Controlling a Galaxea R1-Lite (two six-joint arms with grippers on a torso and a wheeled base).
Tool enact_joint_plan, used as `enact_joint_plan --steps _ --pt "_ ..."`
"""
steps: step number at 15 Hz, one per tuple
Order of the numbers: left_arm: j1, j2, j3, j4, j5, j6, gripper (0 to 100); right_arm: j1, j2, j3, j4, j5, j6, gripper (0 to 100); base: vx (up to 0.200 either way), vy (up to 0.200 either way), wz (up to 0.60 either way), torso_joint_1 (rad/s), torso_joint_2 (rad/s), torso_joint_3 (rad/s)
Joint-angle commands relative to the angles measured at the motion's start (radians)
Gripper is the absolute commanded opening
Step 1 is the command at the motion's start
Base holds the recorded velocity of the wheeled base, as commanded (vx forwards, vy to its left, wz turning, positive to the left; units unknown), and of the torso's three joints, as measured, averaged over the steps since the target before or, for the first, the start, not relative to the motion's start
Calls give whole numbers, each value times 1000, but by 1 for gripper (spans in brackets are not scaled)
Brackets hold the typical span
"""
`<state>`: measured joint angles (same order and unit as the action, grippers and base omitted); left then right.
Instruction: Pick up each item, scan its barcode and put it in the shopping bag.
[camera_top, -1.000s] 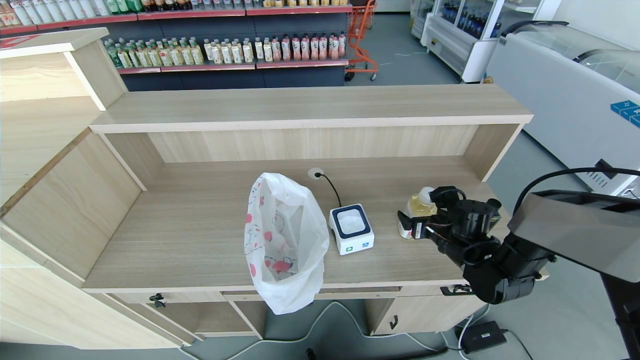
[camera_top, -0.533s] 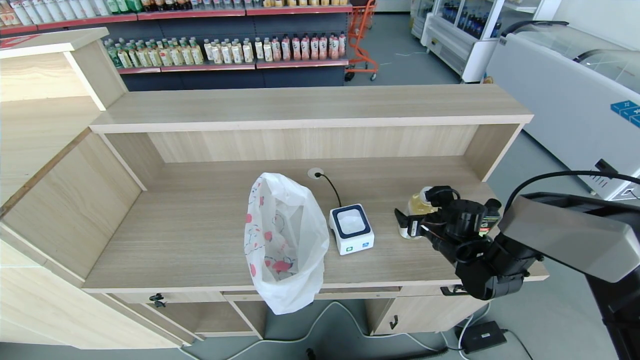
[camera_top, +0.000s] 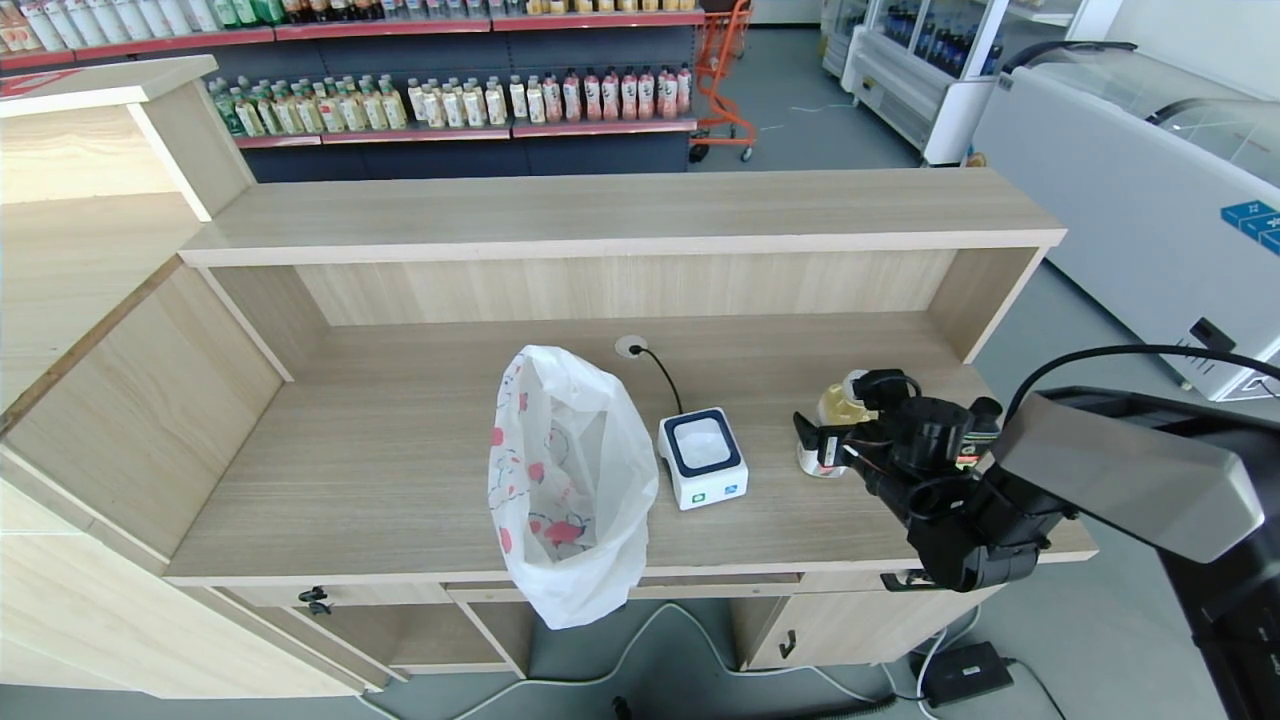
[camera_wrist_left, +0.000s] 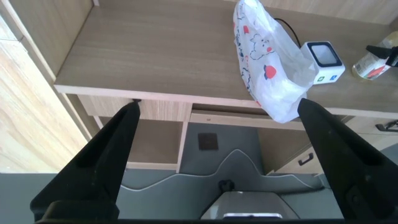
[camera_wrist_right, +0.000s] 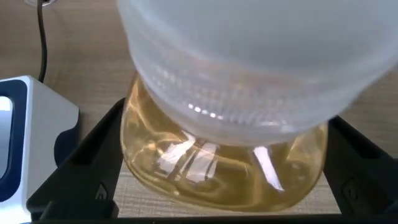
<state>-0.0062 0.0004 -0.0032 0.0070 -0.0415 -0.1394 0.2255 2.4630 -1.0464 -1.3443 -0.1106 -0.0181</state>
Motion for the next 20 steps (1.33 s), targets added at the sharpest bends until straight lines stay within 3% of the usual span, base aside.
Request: enact_joint_plan --steps 1,6,9,16,19,20 --pt "0 0 0 -1 0 0 100 -9 5 -3 -1 2 -2 0 0 0 0 0 0 0" --pt "0 0 0 1 0 0 100 -32 -4 -11 -1 2 -13 0 0 0 0 0 0 0" --pt "0 0 0 1 0 0 100 -66 -9 -11 -3 8 -154 0 0 0 0 0 0 0" --pt "0 0 0 1 0 0 100 -74 -105 74 -49 9 -109 0 0 0 0 0 0 0" --pt "0 0 0 1 0 0 100 -64 -363 115 135 75 -2 0 0 0 0 0 0 0" --pt "0 0 0 1 0 0 100 -64 -519 135 267 128 76 0 0 0 0 0 0 0"
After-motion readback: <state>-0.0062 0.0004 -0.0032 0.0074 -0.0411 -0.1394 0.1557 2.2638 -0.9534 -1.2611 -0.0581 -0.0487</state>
